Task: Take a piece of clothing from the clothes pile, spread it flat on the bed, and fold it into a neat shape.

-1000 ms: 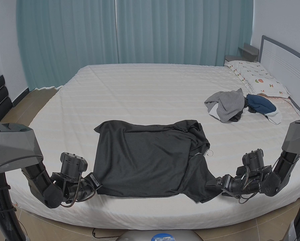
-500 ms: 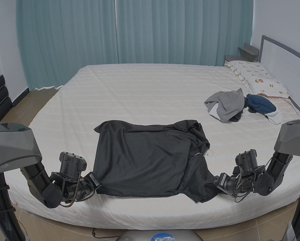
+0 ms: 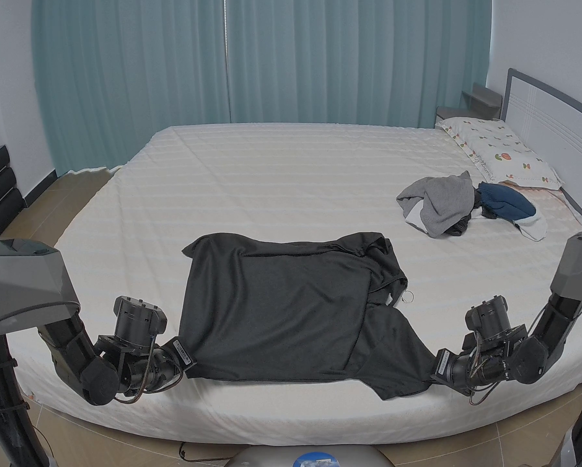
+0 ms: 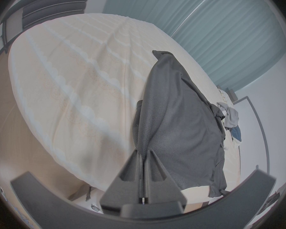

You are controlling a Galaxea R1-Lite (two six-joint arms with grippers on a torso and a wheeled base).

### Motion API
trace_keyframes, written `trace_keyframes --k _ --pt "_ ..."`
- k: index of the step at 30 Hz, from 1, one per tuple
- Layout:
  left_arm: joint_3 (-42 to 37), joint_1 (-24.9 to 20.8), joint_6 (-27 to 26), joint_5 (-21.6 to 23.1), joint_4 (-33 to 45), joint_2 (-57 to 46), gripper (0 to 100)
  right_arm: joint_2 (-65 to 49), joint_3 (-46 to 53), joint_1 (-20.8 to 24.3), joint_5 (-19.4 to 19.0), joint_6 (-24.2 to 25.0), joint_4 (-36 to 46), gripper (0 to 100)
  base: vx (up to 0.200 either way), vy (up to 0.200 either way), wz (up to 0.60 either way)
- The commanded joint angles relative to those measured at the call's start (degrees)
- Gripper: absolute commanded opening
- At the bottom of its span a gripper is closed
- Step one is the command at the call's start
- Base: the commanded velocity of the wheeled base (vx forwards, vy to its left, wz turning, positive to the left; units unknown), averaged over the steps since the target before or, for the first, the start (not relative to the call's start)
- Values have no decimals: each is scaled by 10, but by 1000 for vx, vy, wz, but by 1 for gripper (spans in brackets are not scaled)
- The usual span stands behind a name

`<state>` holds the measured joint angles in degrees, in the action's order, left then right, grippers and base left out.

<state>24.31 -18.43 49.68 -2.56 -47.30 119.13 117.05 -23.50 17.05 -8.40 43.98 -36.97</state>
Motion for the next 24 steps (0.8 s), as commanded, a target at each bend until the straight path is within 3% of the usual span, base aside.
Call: trace_keyframes --k 1,10,18,19,22,23,24 --pt "-21 2 -25 -1 9 -24 0 -77 45 11 -3 -23 30 0 0 0 0" --pt "-24 1 -76 -1 130 -79 0 -82 110 61 0 -29 34 0 0 0 0" --pt "-25 -16 -85 1 175 -74 0 -77 122 78 3 -36 34 0 0 0 0" --pt "-26 -19 -85 1 182 -74 0 -78 123 79 3 -36 34 100 0 0 0" --pt "-21 -28 -87 2 208 -75 0 -75 123 79 2 -45 30 100 0 0 0" --pt "-20 -28 -86 3 208 -74 100 -75 120 78 2 -44 29 100 0 0 0" --pt "-17 -28 -85 3 208 -74 100 -76 116 75 2 -43 28 100 0 0 0"
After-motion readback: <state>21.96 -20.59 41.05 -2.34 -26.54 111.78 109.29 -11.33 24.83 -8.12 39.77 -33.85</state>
